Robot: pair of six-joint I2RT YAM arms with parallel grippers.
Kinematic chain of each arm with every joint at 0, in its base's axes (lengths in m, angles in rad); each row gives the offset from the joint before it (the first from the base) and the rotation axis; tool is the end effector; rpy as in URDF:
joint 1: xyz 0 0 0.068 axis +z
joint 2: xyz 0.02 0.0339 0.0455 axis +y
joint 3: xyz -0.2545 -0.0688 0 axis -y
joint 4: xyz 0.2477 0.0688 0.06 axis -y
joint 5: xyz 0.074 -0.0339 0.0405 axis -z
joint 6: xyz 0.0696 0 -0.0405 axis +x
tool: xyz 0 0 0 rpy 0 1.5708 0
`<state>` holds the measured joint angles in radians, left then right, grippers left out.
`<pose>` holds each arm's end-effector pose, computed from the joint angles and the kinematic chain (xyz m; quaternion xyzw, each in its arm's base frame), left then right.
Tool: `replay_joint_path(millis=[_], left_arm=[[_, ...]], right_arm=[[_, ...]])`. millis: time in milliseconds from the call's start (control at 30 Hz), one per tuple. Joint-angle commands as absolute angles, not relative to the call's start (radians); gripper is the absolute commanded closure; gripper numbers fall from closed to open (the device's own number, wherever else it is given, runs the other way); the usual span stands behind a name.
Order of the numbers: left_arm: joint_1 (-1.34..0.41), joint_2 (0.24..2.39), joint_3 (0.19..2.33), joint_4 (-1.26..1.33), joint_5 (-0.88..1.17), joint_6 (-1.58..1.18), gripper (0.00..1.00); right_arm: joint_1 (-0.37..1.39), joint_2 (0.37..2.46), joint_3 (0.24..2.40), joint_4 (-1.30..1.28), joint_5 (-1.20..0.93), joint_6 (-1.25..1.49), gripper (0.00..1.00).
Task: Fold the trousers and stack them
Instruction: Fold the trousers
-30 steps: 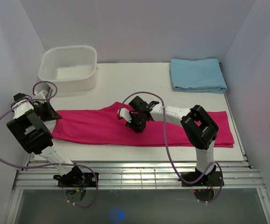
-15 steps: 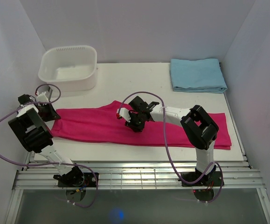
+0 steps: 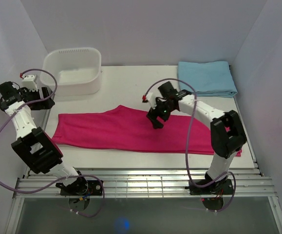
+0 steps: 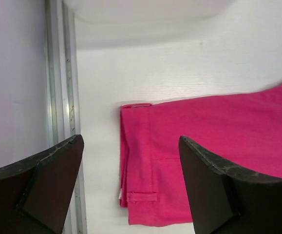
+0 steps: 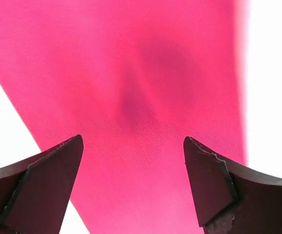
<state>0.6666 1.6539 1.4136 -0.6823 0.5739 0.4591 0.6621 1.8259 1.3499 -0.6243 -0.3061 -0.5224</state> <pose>0.3188 0.2028 0.2609 -0.0045 0.9136 -0.0639 0.4015 0.2990 0.2597 0.1745 -0.5660 0.7776 0.1640 0.2194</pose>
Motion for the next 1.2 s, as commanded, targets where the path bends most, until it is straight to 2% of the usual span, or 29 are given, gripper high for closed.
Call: replay_joint_path(millis=[0, 100, 233, 433, 600, 800, 933, 1167], left_arm=[[0.643, 1.526, 1.369, -0.787, 0.741, 0.535, 0.1], [0.629, 1.516, 1.238, -0.762, 0.758, 0.515, 0.11], [0.629, 1.565, 1.125, -0.703, 0.758, 0.436, 0.18], [0.632, 1.657, 1.011, -0.56, 0.582, 0.272, 0.25], [0.678, 1.727, 1.031, -0.557, 0.417, 0.221, 0.27], [0.707, 1.689, 1.039, -0.583, 0.419, 0.239, 0.28], [0.707, 1.643, 1.023, -0.604, 0.46, 0.252, 0.28], [0.706, 1.554, 0.997, -0.617, 0.505, 0.285, 0.25]], right_arm=[[0.493, 1.703, 1.375, -0.748, -0.415, -0.505, 0.1], [0.344, 1.654, 1.287, -0.824, -0.466, -0.54, 0.15], [0.133, 1.611, 1.169, -0.884, -0.468, -0.584, 0.19], [-0.139, 1.635, 1.056, -0.881, -0.404, -0.685, 0.23], [-0.309, 1.736, 1.052, -0.867, -0.287, -0.735, 0.34], [-0.495, 1.675, 1.156, -0.922, -0.284, -0.733, 0.43], [-0.564, 1.646, 1.172, -0.904, -0.229, -0.703, 0.47], [-0.589, 1.703, 1.109, -0.805, -0.207, -0.608, 0.45]])
